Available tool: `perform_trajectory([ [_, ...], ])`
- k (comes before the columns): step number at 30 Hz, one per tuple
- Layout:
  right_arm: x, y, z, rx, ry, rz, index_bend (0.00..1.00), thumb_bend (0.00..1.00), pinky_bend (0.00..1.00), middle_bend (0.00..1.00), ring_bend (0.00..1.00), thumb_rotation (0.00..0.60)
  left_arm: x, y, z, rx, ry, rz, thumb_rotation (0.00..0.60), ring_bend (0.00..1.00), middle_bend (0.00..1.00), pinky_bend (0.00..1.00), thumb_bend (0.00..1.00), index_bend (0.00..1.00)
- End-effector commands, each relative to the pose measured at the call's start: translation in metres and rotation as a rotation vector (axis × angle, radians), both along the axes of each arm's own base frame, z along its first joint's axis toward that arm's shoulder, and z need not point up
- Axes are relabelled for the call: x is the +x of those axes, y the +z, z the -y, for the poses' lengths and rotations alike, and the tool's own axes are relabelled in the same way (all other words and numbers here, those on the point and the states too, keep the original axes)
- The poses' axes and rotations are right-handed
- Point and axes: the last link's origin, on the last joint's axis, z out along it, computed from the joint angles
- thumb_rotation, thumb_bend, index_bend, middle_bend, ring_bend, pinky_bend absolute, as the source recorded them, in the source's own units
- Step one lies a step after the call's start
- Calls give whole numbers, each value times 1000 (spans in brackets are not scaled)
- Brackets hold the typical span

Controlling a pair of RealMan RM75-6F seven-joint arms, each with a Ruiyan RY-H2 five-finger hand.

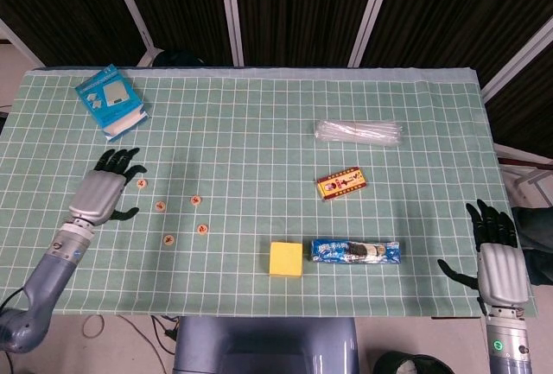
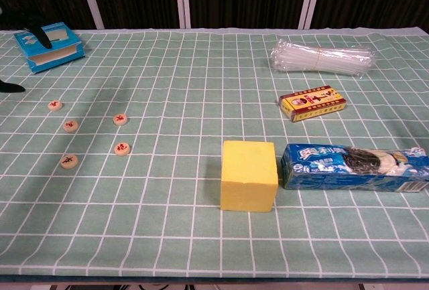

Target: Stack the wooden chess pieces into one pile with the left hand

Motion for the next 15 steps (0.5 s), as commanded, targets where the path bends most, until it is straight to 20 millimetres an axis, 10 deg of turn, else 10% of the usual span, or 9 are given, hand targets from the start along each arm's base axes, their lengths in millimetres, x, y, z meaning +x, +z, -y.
perform_trajectory([
  [1, -1, 1, 0, -4, -5, 4, 0, 232, 0, 11, 1, 600, 9, -26, -6, -20, -8, -3, 600, 0, 14, 13, 212, 331],
  [15, -4, 3, 2, -16, -38, 20, 0, 233, 0, 12, 1, 600, 34, -96, -32, -67, 4, -57, 600, 0, 27, 37, 298, 345],
])
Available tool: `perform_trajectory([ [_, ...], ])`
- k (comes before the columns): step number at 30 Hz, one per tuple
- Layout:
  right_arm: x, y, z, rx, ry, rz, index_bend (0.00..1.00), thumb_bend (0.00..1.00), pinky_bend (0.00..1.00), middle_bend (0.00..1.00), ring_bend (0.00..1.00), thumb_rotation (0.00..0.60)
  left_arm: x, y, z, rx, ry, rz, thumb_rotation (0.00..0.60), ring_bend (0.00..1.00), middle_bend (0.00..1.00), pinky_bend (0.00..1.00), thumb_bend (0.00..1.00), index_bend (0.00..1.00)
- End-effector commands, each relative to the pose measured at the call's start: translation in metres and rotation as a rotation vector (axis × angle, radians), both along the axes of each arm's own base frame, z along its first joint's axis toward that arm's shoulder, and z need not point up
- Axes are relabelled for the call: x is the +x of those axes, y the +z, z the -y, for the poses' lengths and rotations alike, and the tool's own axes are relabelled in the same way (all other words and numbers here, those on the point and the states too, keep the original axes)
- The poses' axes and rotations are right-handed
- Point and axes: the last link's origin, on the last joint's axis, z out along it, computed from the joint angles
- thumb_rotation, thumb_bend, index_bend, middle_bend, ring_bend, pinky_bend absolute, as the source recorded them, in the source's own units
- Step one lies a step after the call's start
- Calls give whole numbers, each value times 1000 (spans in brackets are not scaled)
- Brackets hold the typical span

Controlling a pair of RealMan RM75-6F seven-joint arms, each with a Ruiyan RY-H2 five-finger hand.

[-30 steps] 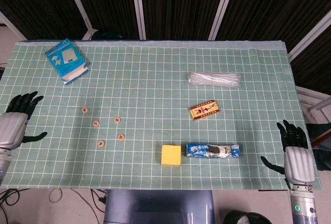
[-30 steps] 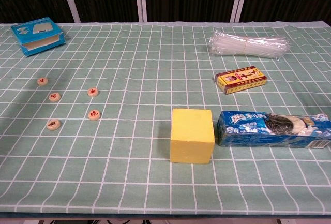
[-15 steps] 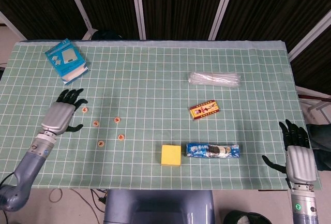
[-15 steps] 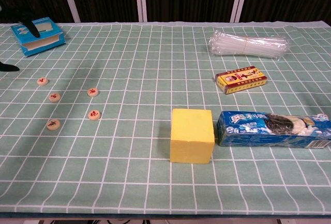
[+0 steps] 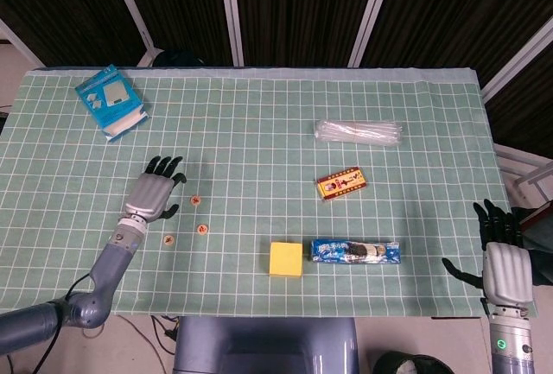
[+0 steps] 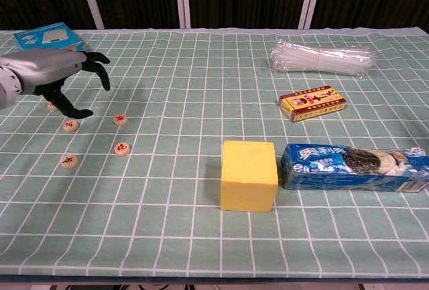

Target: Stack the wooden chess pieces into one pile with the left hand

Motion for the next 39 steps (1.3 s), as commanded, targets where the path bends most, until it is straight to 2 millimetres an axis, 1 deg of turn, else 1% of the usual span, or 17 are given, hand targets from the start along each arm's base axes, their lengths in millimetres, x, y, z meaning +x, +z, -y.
perform_trajectory([
  [1, 0, 0, 1, -2, -4, 2, 0, 233, 0, 11, 1, 600, 6, -9, -3, -13, -7, -9, 600, 0, 28, 37, 299, 352],
  [5, -2, 1, 1, -5, -12, 5, 0, 232, 0, 12, 1, 600, 12, -20, -3, -23, -24, -32, 600, 0, 32, 37, 302, 386],
  [10, -2, 2, 1, -10, -15, 8, 0, 232, 0, 11, 2, 600, 12, -27, -3, -21, -28, -61, 600, 0, 34, 37, 302, 396],
  [14, -2, 3, 1, -12, -17, 11, 0, 233, 0, 12, 1, 600, 10, -31, -4, -15, -28, -79, 600, 0, 34, 37, 302, 397],
  [24, -3, 3, 1, -16, -27, 18, 0, 233, 0, 12, 2, 600, 12, -37, -5, -14, -42, -110, 600, 0, 38, 37, 331, 447],
  [34, -3, 3, 2, -18, -33, 21, 0, 233, 0, 12, 2, 600, 17, -43, -6, -10, -58, -131, 600, 0, 38, 37, 333, 431],
  [39, -4, 3, 2, -18, -34, 22, 0, 233, 0, 11, 1, 600, 19, -47, -5, -19, -64, -142, 600, 0, 39, 36, 343, 452],
])
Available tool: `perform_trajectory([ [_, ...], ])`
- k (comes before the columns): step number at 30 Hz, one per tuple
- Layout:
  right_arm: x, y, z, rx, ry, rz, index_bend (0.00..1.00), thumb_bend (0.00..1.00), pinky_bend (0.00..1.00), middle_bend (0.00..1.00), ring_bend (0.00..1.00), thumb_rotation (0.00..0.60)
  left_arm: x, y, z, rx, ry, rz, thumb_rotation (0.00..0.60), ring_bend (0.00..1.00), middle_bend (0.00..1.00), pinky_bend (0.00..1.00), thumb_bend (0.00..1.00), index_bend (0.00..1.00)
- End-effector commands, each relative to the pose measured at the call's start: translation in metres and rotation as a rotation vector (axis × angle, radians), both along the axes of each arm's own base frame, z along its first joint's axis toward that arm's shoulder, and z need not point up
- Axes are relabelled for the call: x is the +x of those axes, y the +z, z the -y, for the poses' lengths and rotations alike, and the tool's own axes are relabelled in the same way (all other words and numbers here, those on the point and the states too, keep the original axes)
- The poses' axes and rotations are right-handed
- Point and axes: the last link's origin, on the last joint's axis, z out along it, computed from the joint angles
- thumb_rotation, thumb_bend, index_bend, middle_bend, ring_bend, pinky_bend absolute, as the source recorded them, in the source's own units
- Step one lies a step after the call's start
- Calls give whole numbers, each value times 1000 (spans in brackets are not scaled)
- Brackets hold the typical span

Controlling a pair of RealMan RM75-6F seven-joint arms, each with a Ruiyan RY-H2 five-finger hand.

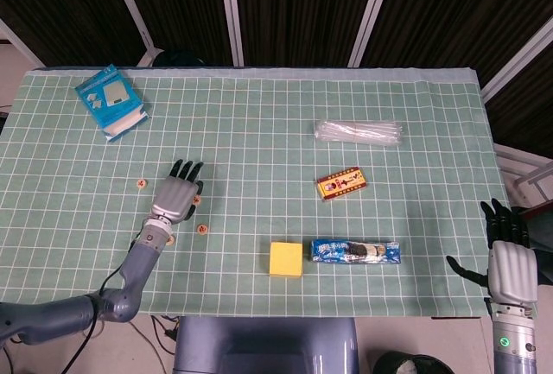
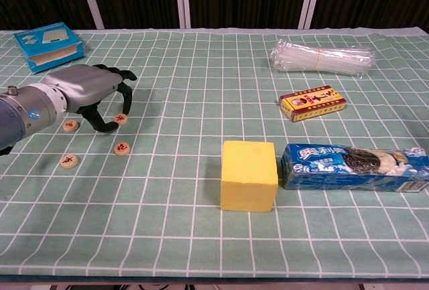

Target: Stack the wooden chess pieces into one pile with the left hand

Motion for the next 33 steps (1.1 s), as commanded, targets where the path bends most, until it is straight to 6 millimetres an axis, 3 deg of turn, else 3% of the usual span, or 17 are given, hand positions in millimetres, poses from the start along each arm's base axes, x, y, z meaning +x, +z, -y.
perform_trajectory([
  [1, 0, 0, 0, -1, 0, 0, 0, 233, 0, 11, 1, 600, 1, -2, 1, -4, -1, -1, 600, 0, 39, 36, 345, 455],
  [14, 0, 1, 0, -5, -2, 2, 1, 233, 0, 12, 1, 600, 0, -2, 0, 0, 0, -22, 600, 0, 44, 36, 350, 495],
  [22, 0, 0, 0, -6, -2, 1, 1, 233, 0, 11, 1, 600, 0, 22, 1, 40, -16, -11, 600, 0, 45, 36, 352, 495],
  [33, 0, -1, 0, -2, -4, 0, 2, 233, 0, 12, 1, 600, -41, 56, 15, 65, 13, -43, 600, 0, 46, 33, 361, 487],
])
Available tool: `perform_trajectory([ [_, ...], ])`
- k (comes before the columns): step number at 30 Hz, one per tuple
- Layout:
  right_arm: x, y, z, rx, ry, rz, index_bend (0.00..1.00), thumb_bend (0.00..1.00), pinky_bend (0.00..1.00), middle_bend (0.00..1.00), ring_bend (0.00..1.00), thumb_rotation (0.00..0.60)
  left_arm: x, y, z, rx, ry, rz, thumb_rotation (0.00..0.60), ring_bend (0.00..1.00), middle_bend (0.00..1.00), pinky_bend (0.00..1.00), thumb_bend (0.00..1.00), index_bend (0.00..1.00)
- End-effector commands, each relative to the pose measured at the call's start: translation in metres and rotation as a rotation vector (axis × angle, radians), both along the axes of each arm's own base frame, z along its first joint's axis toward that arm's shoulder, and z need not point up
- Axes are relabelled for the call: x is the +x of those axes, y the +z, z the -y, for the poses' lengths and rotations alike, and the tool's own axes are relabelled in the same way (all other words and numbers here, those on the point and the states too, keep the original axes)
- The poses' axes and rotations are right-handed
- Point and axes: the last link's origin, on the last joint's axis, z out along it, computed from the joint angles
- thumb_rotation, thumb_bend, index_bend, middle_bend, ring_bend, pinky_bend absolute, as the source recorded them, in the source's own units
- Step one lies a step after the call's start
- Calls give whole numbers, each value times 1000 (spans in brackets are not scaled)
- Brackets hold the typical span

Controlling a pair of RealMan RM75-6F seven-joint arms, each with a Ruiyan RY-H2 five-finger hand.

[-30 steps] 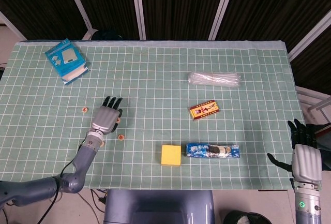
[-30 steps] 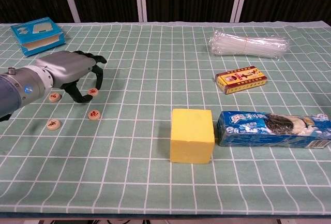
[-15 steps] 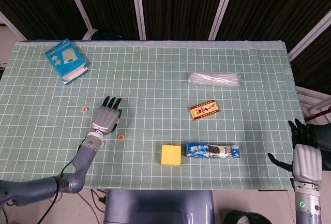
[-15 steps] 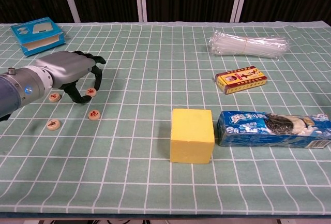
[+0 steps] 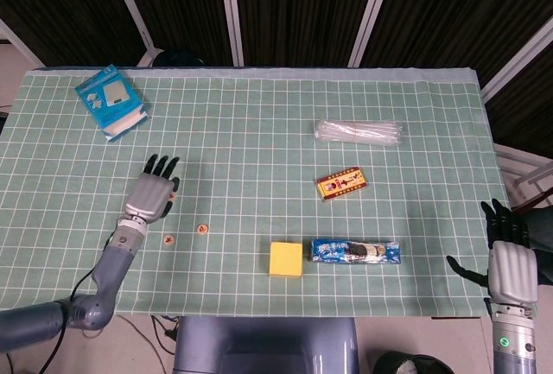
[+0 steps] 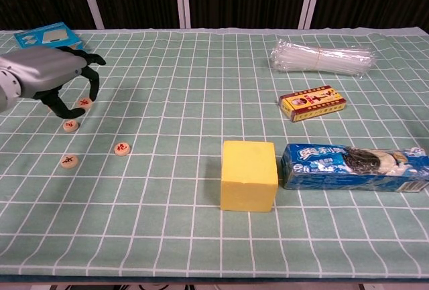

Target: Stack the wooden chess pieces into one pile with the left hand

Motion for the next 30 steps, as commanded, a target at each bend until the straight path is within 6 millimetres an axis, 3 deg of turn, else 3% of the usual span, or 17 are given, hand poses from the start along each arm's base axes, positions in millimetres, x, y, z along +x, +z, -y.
perform_trajectory([
  [1, 0, 0, 0, 1, -1, 0, 2, 233, 0, 12, 1, 600, -19, 7, 6, 1, 14, -17, 600, 0, 46, 32, 361, 486],
  [9, 0, 0, 0, -2, -3, -2, 4, 232, 0, 12, 1, 600, -42, 6, 9, -17, 36, -20, 600, 0, 46, 31, 349, 479],
  [30, 0, 0, 1, -7, -2, 1, 6, 232, 0, 12, 1, 600, -39, -5, 8, -23, 11, -47, 600, 0, 46, 31, 337, 441],
])
